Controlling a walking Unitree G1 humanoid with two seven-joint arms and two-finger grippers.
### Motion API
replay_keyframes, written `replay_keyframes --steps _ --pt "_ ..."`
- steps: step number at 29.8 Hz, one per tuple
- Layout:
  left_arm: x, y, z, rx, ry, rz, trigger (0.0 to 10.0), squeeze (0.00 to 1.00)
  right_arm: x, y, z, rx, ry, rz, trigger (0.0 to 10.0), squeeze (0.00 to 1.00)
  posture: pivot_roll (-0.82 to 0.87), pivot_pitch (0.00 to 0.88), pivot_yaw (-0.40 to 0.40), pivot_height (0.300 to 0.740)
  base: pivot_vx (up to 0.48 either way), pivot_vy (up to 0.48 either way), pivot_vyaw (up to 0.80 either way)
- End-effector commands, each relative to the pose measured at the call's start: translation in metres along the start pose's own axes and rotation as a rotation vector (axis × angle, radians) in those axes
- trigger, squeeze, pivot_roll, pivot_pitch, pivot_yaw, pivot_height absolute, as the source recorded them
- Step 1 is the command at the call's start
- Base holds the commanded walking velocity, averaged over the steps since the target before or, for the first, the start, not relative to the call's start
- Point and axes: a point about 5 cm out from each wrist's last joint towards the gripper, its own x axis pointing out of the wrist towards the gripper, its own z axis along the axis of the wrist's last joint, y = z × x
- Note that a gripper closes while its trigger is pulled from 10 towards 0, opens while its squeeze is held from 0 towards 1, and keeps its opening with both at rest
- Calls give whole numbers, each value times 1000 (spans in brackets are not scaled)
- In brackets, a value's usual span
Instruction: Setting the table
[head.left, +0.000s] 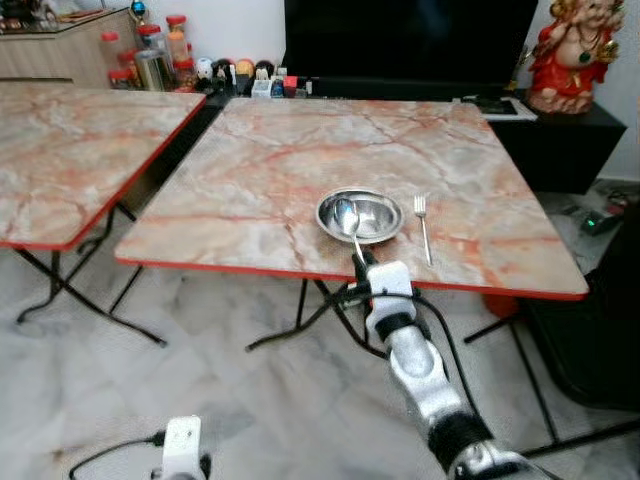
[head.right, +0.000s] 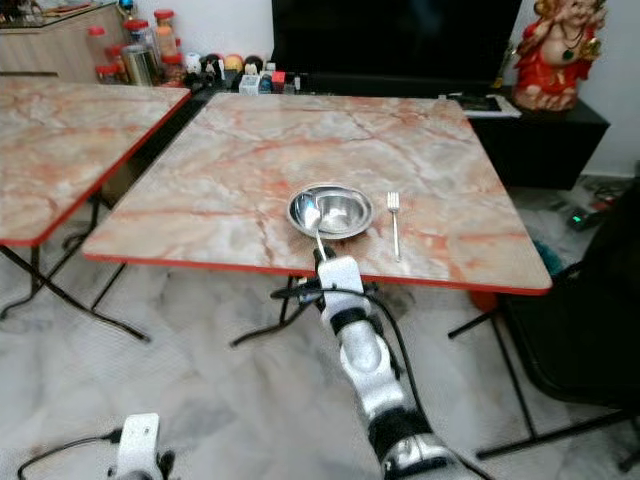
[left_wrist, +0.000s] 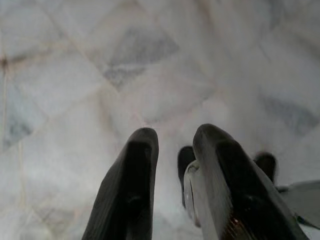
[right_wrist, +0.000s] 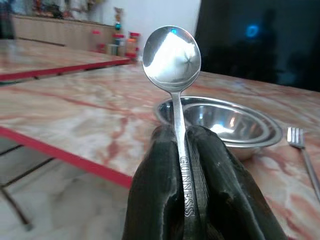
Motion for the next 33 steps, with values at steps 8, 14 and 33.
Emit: replay_keyframes --steps 8,14,33 --pt "1 -2 3 1 -8 -4 10000 0 1 -7 2 -13 -10 -14 10000 0 -17 0 7 719 0 -353 0" --pt "1 -2 2 -5 0 3 10000 0 1 -10 2 -9 -4 -24 10000 0 -17 0 2 719 0 -108 0" --pt "1 -2 6 -39 -21 12 10000 0 0 -14 1 18 3 -48 10000 0 -21 0 -5 719 103 0 0"
